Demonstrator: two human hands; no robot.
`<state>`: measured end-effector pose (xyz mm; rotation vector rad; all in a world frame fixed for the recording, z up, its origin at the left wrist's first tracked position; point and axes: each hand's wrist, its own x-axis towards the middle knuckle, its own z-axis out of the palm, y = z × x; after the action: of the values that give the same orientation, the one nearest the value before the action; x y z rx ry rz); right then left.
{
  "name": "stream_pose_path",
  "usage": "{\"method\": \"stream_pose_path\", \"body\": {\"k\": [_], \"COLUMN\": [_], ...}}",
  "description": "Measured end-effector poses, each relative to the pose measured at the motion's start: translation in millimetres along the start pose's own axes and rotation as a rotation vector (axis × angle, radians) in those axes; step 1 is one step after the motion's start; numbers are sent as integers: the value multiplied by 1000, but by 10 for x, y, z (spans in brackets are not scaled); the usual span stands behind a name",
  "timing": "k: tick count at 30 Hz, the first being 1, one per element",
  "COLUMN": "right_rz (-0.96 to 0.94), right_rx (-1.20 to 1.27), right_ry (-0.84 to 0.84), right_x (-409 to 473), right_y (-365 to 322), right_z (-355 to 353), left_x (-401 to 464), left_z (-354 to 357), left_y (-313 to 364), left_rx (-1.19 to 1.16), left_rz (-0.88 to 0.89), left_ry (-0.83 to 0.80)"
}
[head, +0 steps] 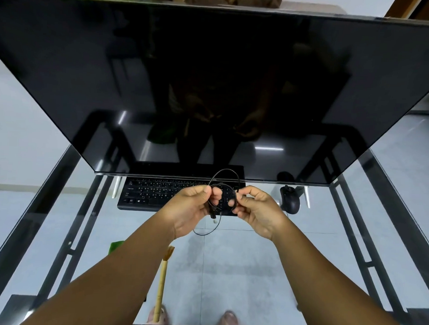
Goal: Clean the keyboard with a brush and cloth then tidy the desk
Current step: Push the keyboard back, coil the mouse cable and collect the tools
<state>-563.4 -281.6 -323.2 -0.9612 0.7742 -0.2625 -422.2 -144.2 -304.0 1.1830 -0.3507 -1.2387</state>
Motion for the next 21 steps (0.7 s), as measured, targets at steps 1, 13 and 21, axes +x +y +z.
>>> {"method": "stream_pose_path", "body": {"k": [1,13,21], "right_rz": [-4,-22,-144], "right_rx": [-15,-173,-341], "right_ry": [-16,-130,-21], "right_x": [-2,3,37], "right_y": [-12,-131,-118], "right_z": [-2,-27,3], "left_x": [-4,6,17], "left_z": [-11,-78,-60], "left_y": [0,131,218], "left_rx": [19,439,389], "left_rz": [12,-20,-96], "left_ry": [-3,152,121]}}
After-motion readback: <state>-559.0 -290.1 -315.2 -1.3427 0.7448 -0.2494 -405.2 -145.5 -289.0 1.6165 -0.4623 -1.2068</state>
